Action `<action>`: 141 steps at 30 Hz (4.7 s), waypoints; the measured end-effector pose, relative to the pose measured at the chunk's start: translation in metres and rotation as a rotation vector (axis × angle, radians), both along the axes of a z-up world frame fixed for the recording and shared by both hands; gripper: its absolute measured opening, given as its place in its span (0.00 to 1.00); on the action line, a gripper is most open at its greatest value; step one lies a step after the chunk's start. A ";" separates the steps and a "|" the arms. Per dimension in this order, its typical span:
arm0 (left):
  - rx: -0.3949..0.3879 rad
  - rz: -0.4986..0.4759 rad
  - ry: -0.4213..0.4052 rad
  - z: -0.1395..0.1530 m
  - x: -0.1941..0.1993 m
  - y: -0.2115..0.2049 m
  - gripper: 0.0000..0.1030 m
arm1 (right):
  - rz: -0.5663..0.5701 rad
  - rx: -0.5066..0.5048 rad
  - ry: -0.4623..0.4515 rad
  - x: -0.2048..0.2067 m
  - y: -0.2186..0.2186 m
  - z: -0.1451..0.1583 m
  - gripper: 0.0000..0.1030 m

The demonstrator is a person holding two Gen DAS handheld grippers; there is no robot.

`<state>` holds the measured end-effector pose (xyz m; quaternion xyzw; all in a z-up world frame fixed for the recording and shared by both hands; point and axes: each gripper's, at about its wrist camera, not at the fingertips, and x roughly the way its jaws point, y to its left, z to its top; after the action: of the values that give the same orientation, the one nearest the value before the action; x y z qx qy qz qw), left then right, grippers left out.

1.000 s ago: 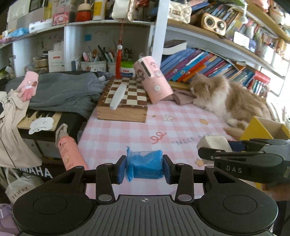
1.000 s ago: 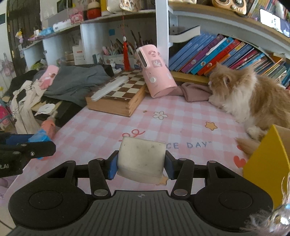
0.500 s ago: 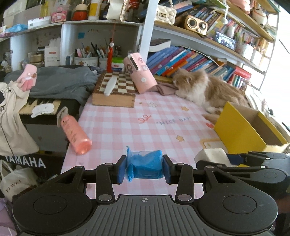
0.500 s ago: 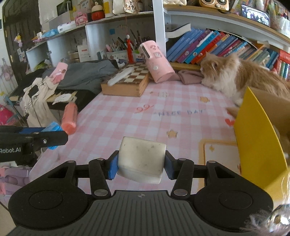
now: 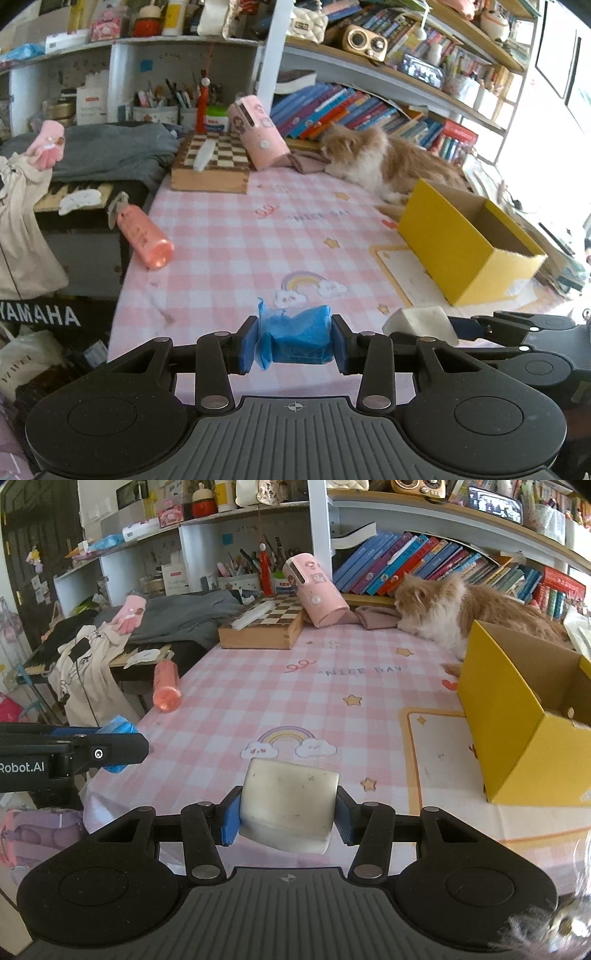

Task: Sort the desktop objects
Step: 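Lift and carry the blue bag and white cube with both tools over the yellow box, then open the left tool to drop the blue bag while the right tool drops the cube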

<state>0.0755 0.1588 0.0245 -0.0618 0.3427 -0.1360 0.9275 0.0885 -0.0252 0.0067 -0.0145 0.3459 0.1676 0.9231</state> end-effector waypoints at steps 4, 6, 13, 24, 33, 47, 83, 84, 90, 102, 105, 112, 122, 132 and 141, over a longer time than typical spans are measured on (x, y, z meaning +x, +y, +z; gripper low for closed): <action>0.001 -0.045 0.006 -0.002 -0.008 -0.008 0.38 | -0.015 0.001 0.004 -0.014 -0.002 -0.002 0.45; 0.005 -0.074 0.008 -0.003 -0.011 -0.013 0.38 | -0.028 0.003 0.010 -0.020 -0.005 -0.003 0.45; 0.015 -0.178 0.015 -0.005 -0.015 -0.035 0.38 | -0.109 0.011 0.023 -0.040 -0.022 -0.006 0.45; 0.000 -0.334 0.045 -0.010 -0.015 -0.071 0.38 | -0.273 0.008 0.057 -0.068 -0.057 -0.008 0.45; -0.003 -0.459 0.059 -0.013 -0.017 -0.100 0.38 | -0.394 0.001 0.075 -0.091 -0.082 -0.009 0.45; -0.005 -0.522 0.058 -0.011 -0.016 -0.139 0.38 | -0.515 0.006 0.068 -0.109 -0.121 -0.008 0.45; 0.061 -0.412 -0.137 0.027 0.044 -0.281 0.38 | -0.458 0.031 -0.053 -0.029 -0.280 0.014 0.45; 0.061 -0.400 -0.148 0.030 0.048 -0.285 0.38 | -0.446 0.029 -0.065 -0.023 -0.286 0.016 0.45; 0.091 -0.346 -0.229 0.043 0.070 -0.307 0.38 | -0.386 0.037 -0.145 0.010 -0.315 0.039 0.45; 0.218 -0.260 -0.246 0.022 0.115 -0.346 0.38 | -0.215 0.071 -0.202 0.094 -0.337 0.053 0.45; 0.250 -0.259 -0.225 0.012 0.123 -0.353 0.38 | -0.177 0.065 -0.181 0.112 -0.335 0.046 0.45; 0.275 -0.267 -0.184 -0.007 0.136 -0.363 0.38 | -0.122 0.043 -0.101 0.145 -0.330 0.025 0.45; 0.255 -0.273 -0.100 -0.022 0.149 -0.368 0.39 | -0.100 0.062 0.041 0.176 -0.334 -0.004 0.45; 0.264 -0.216 -0.147 -0.017 0.138 -0.365 0.55 | -0.082 0.069 0.035 0.172 -0.337 -0.003 0.47; 0.269 -0.123 -0.236 0.004 0.110 -0.353 0.85 | -0.103 0.099 -0.045 0.158 -0.339 0.013 0.58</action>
<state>0.1859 -0.1946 0.0288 0.1004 0.2497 -0.1515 0.9511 0.2465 -0.3637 0.0200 0.0452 0.3166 0.1362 0.9376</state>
